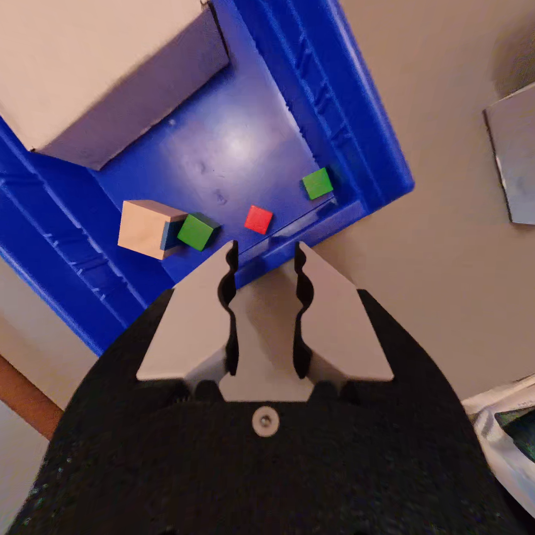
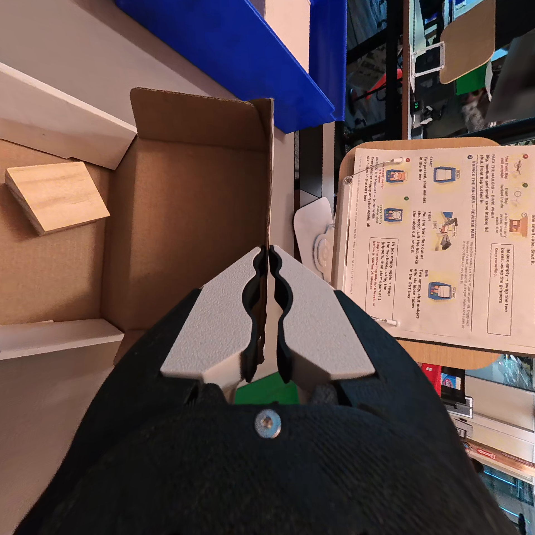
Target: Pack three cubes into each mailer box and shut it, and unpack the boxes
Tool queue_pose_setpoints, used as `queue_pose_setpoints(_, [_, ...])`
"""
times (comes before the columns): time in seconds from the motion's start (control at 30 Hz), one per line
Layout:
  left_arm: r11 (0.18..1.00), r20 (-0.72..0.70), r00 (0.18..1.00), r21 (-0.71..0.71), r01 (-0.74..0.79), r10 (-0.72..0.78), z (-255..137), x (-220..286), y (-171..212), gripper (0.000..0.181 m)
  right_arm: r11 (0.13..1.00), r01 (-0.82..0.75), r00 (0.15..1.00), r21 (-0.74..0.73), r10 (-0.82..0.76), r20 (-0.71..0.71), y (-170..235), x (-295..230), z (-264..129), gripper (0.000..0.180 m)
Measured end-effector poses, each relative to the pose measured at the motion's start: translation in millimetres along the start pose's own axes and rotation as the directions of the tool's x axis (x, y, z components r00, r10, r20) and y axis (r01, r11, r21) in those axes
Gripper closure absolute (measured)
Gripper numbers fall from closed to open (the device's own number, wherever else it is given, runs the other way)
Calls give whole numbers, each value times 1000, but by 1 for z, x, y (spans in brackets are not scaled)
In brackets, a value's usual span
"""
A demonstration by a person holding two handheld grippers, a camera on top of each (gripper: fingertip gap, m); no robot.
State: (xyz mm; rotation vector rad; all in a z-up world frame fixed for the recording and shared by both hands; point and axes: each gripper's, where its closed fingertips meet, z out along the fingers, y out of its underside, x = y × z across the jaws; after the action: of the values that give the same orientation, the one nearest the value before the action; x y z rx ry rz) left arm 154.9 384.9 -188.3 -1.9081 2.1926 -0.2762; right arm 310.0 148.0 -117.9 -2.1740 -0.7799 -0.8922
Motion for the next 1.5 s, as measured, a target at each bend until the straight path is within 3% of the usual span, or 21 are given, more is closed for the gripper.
queue_pose_setpoints(0.1, [997, -23, 999, -74, 38, -40, 20, -8, 2, 136, 1000, -1, 1000, -1, 1, -2, 0, 0, -1, 179])
queue_pose_setpoints(0.23, [959, -130, 954, -133, 252, -269, 36, -3, -9, 133, 1000, 7, 1000, -9, -7, -3, -1, 0, -2, 179])
queue_pose_setpoints(0.43, [877, -167, 878, -273, 396, -448, 43, -2, 1, 128, 1000, 10, 1000, -23, -10, 2, 3, -1, -1, 179])
queue_pose_setpoints(0.63, [825, -94, 870, -380, 418, -484, 47, 1, 21, 131, 1000, 20, 1000, -8, -20, 3, -2, -1, -2, 179])
queue_pose_setpoints(0.87, [793, -83, 840, -390, 468, -537, 58, 6, 12, 143, 1000, 26, 1000, -17, -26, 0, -2, -1, -4, 179])
queue_pose_setpoints(0.9, [795, -66, 847, -389, 466, -528, 58, 3, 12, 154, 1000, 23, 1000, -11, -23, 1, -3, -1, -5, 179])
queue_pose_setpoints(1.07, [902, -117, 926, -301, 311, -358, 40, 1, -9, 155, 1000, 21, 1000, -4, -21, 0, -3, -1, -6, 179])
queue_pose_setpoints(1.23, [976, -191, 965, -154, 154, -182, -8, 15, -38, 155, 1000, 25, 1000, -9, -25, -1, -3, -1, -5, 179])
queue_pose_setpoints(1.4, [999, -309, 950, 8, -47, 47, -67, 79, -50, 155, 1000, 20, 1000, -4, -20, -1, -3, 0, -5, 179])
queue_pose_setpoints(1.5, [976, -362, 907, 94, -196, 217, -75, 145, -45, 155, 1000, 19, 1000, 7, -19, -6, -4, 1, -5, 180])
